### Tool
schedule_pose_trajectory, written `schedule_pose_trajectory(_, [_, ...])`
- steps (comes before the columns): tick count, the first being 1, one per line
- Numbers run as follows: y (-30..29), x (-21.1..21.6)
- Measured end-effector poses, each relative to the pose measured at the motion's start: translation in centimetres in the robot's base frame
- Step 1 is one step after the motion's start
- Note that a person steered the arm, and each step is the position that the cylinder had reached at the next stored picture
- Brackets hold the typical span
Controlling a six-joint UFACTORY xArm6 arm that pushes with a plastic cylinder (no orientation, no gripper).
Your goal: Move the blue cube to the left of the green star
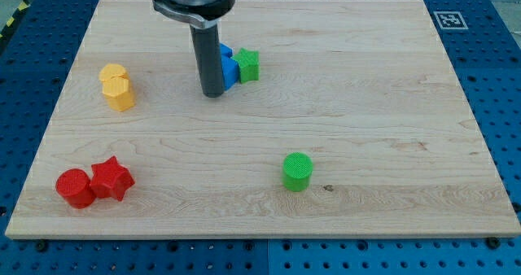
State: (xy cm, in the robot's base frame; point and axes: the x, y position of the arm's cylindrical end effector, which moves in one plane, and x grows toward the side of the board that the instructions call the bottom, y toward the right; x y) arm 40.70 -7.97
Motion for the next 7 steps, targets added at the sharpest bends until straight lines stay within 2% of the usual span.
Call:
schedule_pose_trajectory(3, [-2.3,-6.8])
schedule_pose_trajectory(4, [-2.3,-6.8])
schedule_pose_trajectory(6, [-2.3,-0.8])
schedule_pose_trajectory(7, [0.3,-0.8])
